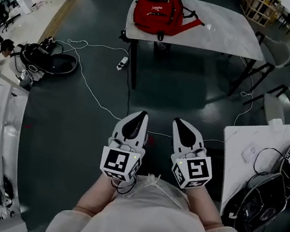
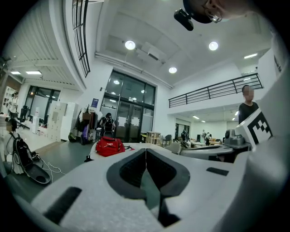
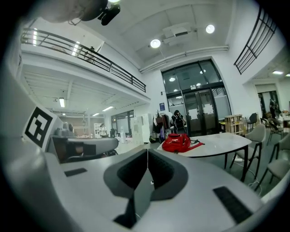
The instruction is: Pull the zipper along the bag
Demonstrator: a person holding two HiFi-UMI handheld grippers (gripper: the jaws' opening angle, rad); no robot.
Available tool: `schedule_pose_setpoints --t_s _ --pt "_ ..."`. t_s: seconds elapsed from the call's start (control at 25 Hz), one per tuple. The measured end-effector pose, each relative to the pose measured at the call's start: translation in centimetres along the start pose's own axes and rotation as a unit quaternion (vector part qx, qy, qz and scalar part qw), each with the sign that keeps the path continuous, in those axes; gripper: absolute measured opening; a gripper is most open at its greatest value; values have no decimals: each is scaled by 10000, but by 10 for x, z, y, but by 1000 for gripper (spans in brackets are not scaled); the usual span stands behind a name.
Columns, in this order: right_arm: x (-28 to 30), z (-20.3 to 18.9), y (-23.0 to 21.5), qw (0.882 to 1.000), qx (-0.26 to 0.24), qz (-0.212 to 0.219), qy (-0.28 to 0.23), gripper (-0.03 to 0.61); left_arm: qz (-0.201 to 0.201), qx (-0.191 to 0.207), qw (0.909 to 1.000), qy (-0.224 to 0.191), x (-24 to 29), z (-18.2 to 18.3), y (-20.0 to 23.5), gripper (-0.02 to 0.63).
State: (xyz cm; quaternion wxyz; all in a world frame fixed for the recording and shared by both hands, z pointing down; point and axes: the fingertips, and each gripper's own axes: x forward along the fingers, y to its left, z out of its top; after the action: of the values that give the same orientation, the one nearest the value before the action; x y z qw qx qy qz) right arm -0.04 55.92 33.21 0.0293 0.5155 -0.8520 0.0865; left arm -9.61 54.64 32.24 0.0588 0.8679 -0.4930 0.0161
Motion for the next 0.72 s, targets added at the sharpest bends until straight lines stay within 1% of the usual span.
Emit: schedule_pose_setpoints --t_s 0.2,0.48,0.6,0.72 --pt "79 15 -26 9999 -11 -122 111 28 11 -52 10000 56 70 10 64 20" --pt "193 46 -61 9991 -59 -387 179 28 -283 -86 9996 13 166 38 147 20" --pt "235 53 -71 9987 -92 -448 236 28 -348 -62 9994 4 197 45 178 20" --pt "267 62 -77 9985 -139 -470 254 28 -318 -12 9995 35 216 50 205 20"
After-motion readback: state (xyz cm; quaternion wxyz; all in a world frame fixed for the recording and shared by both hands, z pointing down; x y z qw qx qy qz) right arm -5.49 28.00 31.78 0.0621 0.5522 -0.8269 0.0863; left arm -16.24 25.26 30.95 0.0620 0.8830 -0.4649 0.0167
